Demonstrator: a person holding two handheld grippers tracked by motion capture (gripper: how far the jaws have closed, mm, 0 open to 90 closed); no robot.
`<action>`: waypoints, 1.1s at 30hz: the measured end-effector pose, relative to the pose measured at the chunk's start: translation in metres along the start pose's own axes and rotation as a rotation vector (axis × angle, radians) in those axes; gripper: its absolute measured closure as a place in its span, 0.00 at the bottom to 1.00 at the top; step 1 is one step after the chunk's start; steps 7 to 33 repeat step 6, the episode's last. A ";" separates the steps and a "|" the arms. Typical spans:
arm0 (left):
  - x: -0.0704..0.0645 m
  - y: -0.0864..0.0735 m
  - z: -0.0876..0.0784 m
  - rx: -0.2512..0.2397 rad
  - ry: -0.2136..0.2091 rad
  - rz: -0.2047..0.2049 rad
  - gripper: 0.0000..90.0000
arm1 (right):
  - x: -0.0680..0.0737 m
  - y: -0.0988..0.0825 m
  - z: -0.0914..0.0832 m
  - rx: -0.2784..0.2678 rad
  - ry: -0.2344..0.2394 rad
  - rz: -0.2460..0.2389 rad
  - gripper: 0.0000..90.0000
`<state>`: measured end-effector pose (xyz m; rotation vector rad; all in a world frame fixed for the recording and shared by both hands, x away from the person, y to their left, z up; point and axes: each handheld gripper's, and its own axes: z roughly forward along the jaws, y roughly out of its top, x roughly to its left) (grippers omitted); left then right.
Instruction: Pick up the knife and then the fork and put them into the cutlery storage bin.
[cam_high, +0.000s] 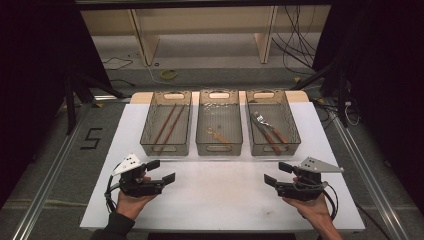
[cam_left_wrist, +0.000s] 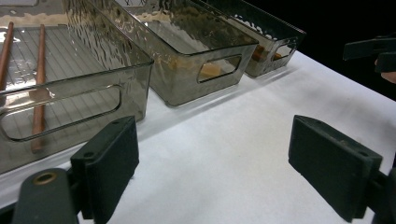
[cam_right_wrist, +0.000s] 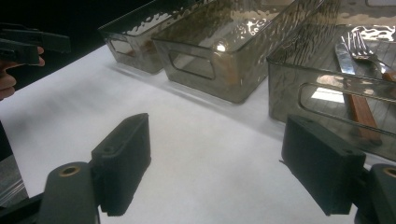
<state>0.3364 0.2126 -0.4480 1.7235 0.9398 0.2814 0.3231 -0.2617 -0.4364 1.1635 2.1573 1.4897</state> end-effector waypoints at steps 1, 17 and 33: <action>0.000 0.000 0.000 -0.001 0.000 0.000 0.18 | 0.000 0.000 0.000 -0.002 -0.001 -0.001 0.27; 0.000 0.000 0.000 0.000 0.000 0.000 0.17 | 0.000 0.000 0.000 -0.002 -0.001 -0.002 0.27; 0.000 0.000 0.000 0.000 0.000 0.000 0.17 | 0.000 0.000 0.000 -0.002 -0.001 -0.002 0.27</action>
